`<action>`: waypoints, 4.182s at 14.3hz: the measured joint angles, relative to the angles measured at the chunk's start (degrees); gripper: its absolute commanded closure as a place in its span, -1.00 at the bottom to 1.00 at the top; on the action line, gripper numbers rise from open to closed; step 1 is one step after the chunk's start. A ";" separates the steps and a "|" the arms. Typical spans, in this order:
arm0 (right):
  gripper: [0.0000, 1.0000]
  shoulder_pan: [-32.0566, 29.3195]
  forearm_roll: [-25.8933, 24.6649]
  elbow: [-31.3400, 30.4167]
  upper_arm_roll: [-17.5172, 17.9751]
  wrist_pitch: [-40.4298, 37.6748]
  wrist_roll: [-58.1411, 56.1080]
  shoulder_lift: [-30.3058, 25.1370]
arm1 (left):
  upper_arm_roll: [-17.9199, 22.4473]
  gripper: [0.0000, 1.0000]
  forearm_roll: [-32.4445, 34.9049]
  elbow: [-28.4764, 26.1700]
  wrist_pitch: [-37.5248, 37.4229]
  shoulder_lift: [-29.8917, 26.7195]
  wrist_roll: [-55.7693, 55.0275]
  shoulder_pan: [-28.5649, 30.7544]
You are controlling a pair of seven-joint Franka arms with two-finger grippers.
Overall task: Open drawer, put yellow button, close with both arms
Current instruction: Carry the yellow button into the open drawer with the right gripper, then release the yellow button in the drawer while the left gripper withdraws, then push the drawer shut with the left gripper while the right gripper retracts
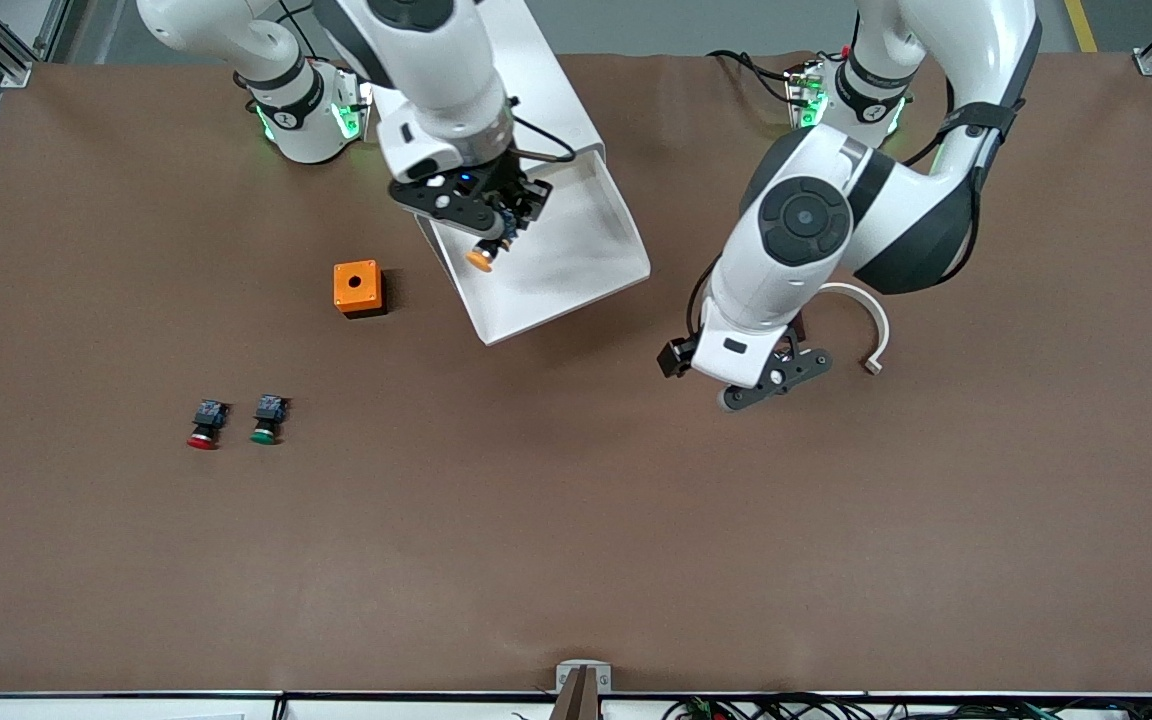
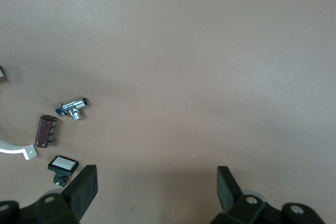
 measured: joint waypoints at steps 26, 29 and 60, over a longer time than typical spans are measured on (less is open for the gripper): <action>-1.00 5.28 -1.55 -4.18 -0.38 7.60 9.49 5.40 | -0.06 -1.00 3.51 -1.04 2.13 1.83 -10.03 -6.56; -1.00 5.28 -1.61 -3.65 -0.38 7.65 9.32 5.28 | -0.07 -1.00 2.43 -0.82 2.51 1.85 -10.02 -6.63; -1.00 -48.48 -5.38 10.62 -2.70 -22.60 -74.79 -3.79 | -0.53 -1.00 -3.30 -0.65 4.05 5.97 -10.06 -18.29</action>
